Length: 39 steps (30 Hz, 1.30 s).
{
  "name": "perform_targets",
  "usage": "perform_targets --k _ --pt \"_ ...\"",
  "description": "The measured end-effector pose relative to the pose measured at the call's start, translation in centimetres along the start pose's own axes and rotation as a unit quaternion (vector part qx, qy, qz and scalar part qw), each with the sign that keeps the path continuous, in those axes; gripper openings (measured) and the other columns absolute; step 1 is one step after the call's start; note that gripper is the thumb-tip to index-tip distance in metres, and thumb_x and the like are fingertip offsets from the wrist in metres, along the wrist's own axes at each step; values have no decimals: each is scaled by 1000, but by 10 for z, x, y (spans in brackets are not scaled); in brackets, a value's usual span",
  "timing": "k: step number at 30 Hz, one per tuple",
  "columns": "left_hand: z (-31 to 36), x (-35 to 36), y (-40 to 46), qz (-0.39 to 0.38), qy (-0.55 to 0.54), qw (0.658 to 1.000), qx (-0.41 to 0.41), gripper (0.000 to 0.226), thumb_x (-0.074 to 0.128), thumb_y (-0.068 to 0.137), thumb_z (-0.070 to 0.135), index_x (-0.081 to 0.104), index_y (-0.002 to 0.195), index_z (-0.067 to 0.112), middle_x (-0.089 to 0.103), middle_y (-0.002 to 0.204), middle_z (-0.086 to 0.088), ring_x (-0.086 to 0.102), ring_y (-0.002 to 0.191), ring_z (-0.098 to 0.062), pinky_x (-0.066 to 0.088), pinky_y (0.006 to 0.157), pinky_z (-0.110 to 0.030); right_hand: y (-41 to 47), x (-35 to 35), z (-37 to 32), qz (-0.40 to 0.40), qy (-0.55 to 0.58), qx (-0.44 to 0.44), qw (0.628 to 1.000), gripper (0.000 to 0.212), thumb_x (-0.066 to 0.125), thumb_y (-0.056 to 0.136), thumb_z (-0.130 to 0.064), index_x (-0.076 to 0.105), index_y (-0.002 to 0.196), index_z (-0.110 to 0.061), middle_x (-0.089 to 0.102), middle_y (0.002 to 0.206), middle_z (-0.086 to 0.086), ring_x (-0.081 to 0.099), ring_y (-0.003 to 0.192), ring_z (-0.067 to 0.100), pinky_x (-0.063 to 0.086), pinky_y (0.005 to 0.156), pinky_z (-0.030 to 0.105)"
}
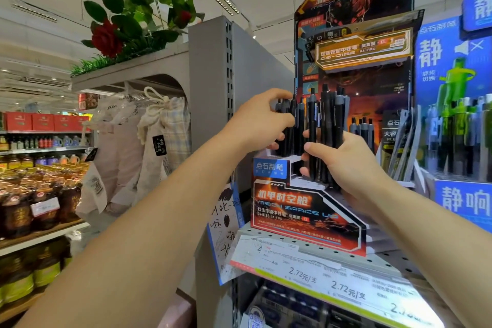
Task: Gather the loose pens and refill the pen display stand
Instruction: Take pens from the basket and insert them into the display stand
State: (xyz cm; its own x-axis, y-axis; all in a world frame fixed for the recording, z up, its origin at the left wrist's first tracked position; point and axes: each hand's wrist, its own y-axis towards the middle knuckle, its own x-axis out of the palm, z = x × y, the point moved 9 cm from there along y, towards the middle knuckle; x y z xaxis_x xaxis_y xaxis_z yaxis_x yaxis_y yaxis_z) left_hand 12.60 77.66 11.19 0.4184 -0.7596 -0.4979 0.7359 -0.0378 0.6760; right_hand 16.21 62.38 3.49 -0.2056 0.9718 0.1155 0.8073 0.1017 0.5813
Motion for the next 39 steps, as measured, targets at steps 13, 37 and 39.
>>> perform_targets --k 13,37,39 --pt "12 -16 -11 64 -129 989 30 32 61 97 32 60 129 29 70 99 6 70 75 -7 58 66 -24 -7 0 -9 14 -11 -41 999 14 72 91 -4 71 101 -14 76 76 9 72 68 19 59 58 32" --pt "6 -50 -18 260 -57 958 105 31 66 95 25 53 114 46 66 90 12 67 76 -1 63 73 -39 2 -11 4 41 -17 36 998 17 57 102 -9 59 107 -25 67 95 14 67 54 13 57 56 30" --pt "8 -50 -17 262 -56 958 107 29 64 96 27 56 115 46 66 89 11 68 76 -5 63 74 -41 1 -10 3 35 -20 38 998 17 58 102 -9 58 105 -25 67 92 15 67 53 13 56 54 29"
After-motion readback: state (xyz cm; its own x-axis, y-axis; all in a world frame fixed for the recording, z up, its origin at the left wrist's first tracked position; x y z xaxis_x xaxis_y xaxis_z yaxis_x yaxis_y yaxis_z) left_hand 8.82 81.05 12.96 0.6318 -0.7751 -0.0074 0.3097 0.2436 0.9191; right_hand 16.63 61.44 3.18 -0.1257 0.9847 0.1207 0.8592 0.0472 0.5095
